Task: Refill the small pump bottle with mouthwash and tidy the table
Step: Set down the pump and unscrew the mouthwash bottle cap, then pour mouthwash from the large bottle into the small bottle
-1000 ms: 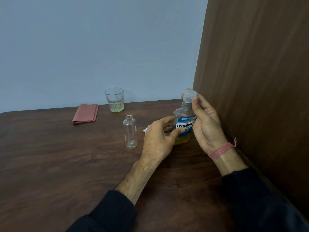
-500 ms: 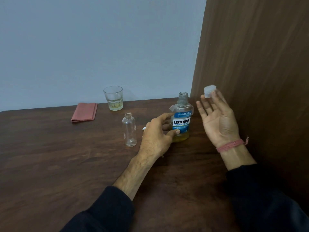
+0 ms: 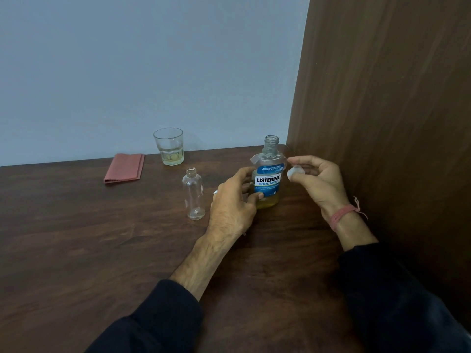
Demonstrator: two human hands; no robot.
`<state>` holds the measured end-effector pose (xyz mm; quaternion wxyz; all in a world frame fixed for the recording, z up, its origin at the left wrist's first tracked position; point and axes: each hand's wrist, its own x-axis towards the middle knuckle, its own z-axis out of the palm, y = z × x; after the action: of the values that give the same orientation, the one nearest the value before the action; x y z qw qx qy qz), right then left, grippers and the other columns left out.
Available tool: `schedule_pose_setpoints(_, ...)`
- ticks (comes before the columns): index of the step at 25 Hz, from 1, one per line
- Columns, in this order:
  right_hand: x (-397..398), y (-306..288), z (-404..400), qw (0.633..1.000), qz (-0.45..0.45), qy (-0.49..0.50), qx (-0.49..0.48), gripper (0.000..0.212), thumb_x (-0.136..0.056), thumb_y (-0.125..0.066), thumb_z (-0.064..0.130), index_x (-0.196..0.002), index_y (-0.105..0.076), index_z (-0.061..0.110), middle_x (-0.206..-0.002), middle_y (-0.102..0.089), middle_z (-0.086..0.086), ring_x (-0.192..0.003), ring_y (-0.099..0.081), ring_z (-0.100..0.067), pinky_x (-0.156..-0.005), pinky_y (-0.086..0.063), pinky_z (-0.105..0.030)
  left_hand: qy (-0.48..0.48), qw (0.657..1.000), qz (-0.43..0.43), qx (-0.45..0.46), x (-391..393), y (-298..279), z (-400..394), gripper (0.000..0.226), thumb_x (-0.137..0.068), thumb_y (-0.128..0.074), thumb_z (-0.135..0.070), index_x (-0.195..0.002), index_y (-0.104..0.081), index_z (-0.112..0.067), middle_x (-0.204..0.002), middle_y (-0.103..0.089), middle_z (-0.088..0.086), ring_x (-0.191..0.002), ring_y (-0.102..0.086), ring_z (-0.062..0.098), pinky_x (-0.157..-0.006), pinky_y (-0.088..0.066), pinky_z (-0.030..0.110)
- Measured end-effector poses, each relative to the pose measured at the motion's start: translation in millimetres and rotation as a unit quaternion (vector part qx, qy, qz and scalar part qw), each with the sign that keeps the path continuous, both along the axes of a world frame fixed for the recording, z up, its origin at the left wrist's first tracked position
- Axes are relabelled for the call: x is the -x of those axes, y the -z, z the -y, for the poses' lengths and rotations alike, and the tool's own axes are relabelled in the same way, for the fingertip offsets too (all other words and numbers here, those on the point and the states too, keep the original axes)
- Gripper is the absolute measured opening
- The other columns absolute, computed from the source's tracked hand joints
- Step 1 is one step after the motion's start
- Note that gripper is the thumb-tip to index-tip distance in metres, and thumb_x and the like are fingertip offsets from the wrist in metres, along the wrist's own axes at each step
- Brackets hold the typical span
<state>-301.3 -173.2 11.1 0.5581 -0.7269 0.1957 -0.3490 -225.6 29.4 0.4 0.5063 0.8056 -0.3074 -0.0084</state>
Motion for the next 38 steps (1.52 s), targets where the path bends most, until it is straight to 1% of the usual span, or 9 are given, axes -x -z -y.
schedule_pose_setpoints(5, 0.2, 7.7, -1.1, 0.984, -0.159, 0.016, 0.075, 0.032, -0.085, -0.085, 0.001, -0.107, -0.084, 0.025, -0.108, -0.078, 0.008, -0.102, -0.071, -0.006, -0.077, -0.053, -0.014, -0.018, 1.0, 0.017, 0.003, -1.0, 3.0, -1.4, 0.065, -0.099, -0.086, -0.011, -0.156, -0.06, -0.03, -0.146, -0.075, -0.014, -0.134, -0.071, 0.005, -0.117, -0.059, 0.044)
schedule_pose_setpoints(13, -0.5, 6.1, -4.5, 0.973, -0.217, 0.023, 0.08, 0.031, -0.083, -0.089, 0.004, -0.101, -0.083, 0.029, -0.106, -0.073, 0.012, -0.1, -0.067, -0.004, -0.075, -0.051, -0.017, -0.027, 0.999, 0.022, 0.008, -1.1, 5.2, -0.2, 0.067, -0.098, -0.087, -0.011, -0.154, -0.056, -0.031, -0.147, -0.074, -0.012, -0.134, -0.072, 0.009, -0.115, -0.06, 0.047)
schedule_pose_setpoints(17, -0.6, 3.1, -8.6, 0.971, -0.226, 0.005, 0.079, 0.041, -0.083, -0.091, 0.006, -0.117, -0.079, 0.025, -0.116, -0.072, 0.009, -0.105, -0.066, -0.007, -0.077, -0.051, -0.02, -0.029, 0.999, 0.028, 0.006, -1.7, 5.2, -1.0, 0.067, -0.099, -0.086, -0.007, -0.154, -0.056, -0.029, -0.147, -0.074, -0.011, -0.134, -0.072, 0.009, -0.116, -0.06, 0.046)
schedule_pose_setpoints(20, -0.2, -0.4, -12.5, 0.977, -0.195, 0.022, 0.084, 0.052, -0.088, -0.085, 0.009, -0.134, -0.068, 0.026, -0.13, -0.065, 0.008, -0.118, -0.062, -0.013, -0.084, -0.049, -0.025, -0.025, 0.999, 0.023, 0.011, -0.7, 3.5, -1.9, 0.066, -0.099, -0.084, -0.005, -0.155, -0.056, -0.028, -0.149, -0.073, -0.011, -0.136, -0.07, 0.009, -0.114, -0.061, 0.045)
schedule_pose_setpoints(25, 2.0, -10.2, -35.2, 0.992, 0.018, 0.096, 0.086, 0.025, -0.104, -0.068, 0.026, -0.128, -0.066, 0.02, -0.129, -0.068, 0.006, -0.121, -0.067, -0.014, -0.095, -0.059, -0.03, 0.004, 1.0, -0.009, 0.021, -3.6, 0.7, -3.7, 0.067, -0.1, -0.082, -0.001, -0.155, -0.055, -0.027, -0.152, -0.071, -0.008, -0.139, -0.068, 0.011, -0.099, -0.068, 0.054)
schedule_pose_setpoints(28, 1.6, -12.8, -56.4, 0.993, 0.068, -0.037, 0.093, 0.049, -0.103, -0.067, 0.05, -0.148, -0.054, 0.034, -0.144, -0.062, 0.017, -0.13, -0.062, 0.003, -0.099, -0.055, -0.016, -0.01, 0.999, -0.002, 0.038, -2.5, 0.3, -4.8, 0.075, -0.094, -0.087, 0.002, -0.159, -0.056, -0.022, -0.152, -0.071, -0.005, -0.142, -0.067, 0.01, -0.116, -0.06, 0.044)
schedule_pose_setpoints(33, -6.3, -3.9, -73.4, 0.987, 0.048, -0.046, 0.148, 0.078, -0.097, -0.083, 0.034, -0.163, -0.042, 0.03, -0.143, -0.052, 0.028, -0.128, -0.05, 0.025, -0.097, -0.044, 0.0, -0.061, 0.996, 0.029, 0.059, 18.3, -8.2, -13.8, 0.087, -0.095, -0.086, 0.0, -0.171, -0.048, -0.017, -0.165, -0.063, -0.001, -0.155, -0.057, 0.012, -0.128, -0.047, 0.038)
schedule_pose_setpoints(36, -8.0, -4.7, -76.2, 0.985, 0.062, -0.014, 0.163, 0.071, -0.095, -0.085, 0.033, -0.156, -0.05, 0.029, -0.141, -0.058, 0.02, -0.123, -0.055, 0.023, -0.09, -0.045, 0.001, -0.081, 0.992, 0.075, 0.062, 33.1, -10.5, -36.3, 0.073, -0.093, -0.089, -0.013, -0.159, -0.064, -0.028, -0.151, -0.073, -0.011, -0.14, -0.067, 0.003, -0.12, -0.054, 0.031)
schedule_pose_setpoints(38, -8.8, -4.4, -77.1, 0.983, 0.073, 0.003, 0.168, 0.066, -0.094, -0.086, 0.03, -0.152, -0.055, 0.026, -0.141, -0.063, 0.011, -0.122, -0.059, 0.016, -0.087, -0.048, -0.001, -0.109, 0.981, 0.127, 0.096, 34.0, -16.0, -60.4, 0.045, -0.088, -0.092, -0.026, -0.129, -0.076, -0.038, -0.125, -0.08, -0.025, -0.112, -0.077, 0.0, -0.1, -0.063, 0.034)
